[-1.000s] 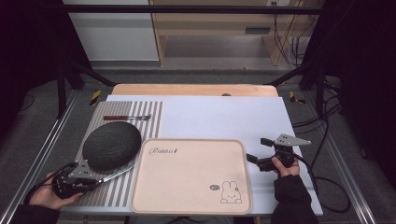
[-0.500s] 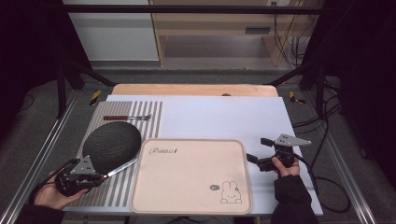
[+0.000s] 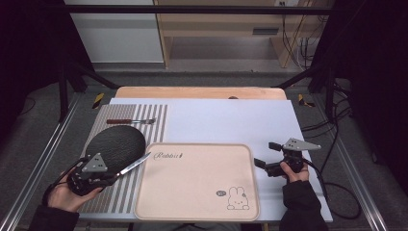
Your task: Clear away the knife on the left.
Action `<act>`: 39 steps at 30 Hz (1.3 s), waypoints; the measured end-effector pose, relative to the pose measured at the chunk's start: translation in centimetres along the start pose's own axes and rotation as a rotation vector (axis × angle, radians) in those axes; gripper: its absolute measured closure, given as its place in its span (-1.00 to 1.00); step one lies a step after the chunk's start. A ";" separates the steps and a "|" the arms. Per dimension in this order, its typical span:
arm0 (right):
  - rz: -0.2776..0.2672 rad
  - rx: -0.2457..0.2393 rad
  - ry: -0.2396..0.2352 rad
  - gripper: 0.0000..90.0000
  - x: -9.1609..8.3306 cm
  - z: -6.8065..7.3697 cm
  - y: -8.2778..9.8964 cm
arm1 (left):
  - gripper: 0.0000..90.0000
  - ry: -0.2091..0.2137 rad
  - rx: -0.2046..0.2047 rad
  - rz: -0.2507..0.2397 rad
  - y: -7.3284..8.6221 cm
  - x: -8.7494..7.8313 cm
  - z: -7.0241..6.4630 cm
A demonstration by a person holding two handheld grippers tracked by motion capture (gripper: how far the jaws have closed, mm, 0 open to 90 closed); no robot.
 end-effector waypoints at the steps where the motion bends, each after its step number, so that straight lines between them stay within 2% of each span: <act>1: 0.000 0.000 0.001 -0.99 0.0 0.0 0.0 | 0.71 0.007 0.007 -0.001 -0.2 0.0 -0.1; 4: -0.001 0.002 0.000 -0.99 0.0 0.0 0.0 | 0.71 0.003 0.003 -0.004 -0.6 0.1 -0.5; 8: 0.000 0.000 0.000 -0.99 0.0 0.0 0.0 | 0.71 -0.004 -0.037 -0.023 -1.1 0.1 -0.6; 14: 0.000 0.001 0.001 -0.99 0.0 0.0 0.0 | 0.71 0.001 -0.068 -0.044 -2.0 0.2 -1.1; 20: 0.000 0.001 0.000 -0.99 0.0 0.0 0.0 | 0.71 -0.012 -0.104 -0.061 -2.9 0.5 -1.8; 23: 0.000 0.001 0.000 -0.99 0.0 0.0 0.0 | 0.71 0.002 -0.111 -0.069 -3.3 0.6 -2.2; 39: 0.001 -0.001 -0.001 -0.99 0.0 0.0 0.0 | 0.71 0.013 -0.165 -0.103 -5.1 1.1 -4.1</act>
Point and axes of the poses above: each handheld gripper's, and its own axes: x roughly forward along the jaws, y roughly out of its underside, z roughly to its left, the point moved 3 cm from there along x, roughly forward along the jaws, and after that the axes turned 10 degrees about -x, right-handed, at the moved point
